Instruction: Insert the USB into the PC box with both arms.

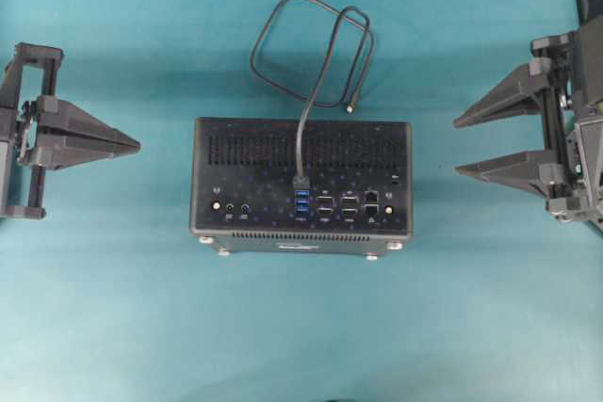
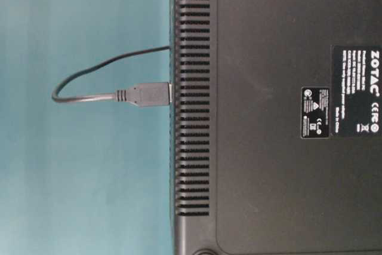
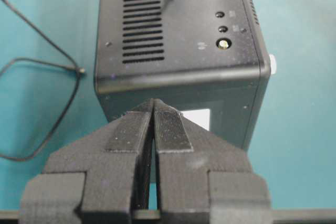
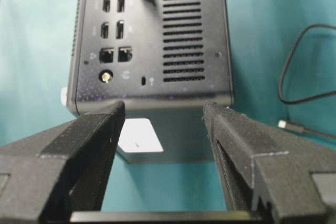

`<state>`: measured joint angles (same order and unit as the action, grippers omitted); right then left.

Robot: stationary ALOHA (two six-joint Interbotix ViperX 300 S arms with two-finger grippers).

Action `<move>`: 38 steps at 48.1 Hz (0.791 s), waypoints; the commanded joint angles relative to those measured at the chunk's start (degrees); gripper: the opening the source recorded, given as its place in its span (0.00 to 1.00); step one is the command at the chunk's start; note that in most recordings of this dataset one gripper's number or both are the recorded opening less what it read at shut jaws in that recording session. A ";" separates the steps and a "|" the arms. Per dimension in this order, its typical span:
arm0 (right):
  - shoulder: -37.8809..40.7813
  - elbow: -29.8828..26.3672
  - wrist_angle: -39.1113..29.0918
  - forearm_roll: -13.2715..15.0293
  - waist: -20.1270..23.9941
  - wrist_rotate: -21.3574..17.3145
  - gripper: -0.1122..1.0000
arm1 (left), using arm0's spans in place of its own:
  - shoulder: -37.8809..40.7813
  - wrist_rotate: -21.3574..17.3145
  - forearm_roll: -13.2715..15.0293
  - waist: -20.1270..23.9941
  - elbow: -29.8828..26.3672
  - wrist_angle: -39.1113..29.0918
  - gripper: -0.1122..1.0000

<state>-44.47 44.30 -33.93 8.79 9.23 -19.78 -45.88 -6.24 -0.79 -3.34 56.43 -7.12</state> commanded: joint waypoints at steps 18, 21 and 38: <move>-0.18 -0.26 0.53 0.09 0.18 0.00 0.74 | -0.09 0.00 -0.18 -0.09 -1.41 0.97 0.10; -0.18 -0.18 0.53 0.09 0.18 0.00 0.74 | -0.09 0.00 -0.18 -0.09 -1.41 1.32 0.10; -0.18 0.79 2.64 0.09 0.18 0.00 0.74 | 0.00 0.00 -0.18 -0.09 -1.32 3.96 0.10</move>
<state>-44.56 45.62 -32.52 8.79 9.23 -19.78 -46.05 -6.24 -0.79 -3.34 56.43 -3.96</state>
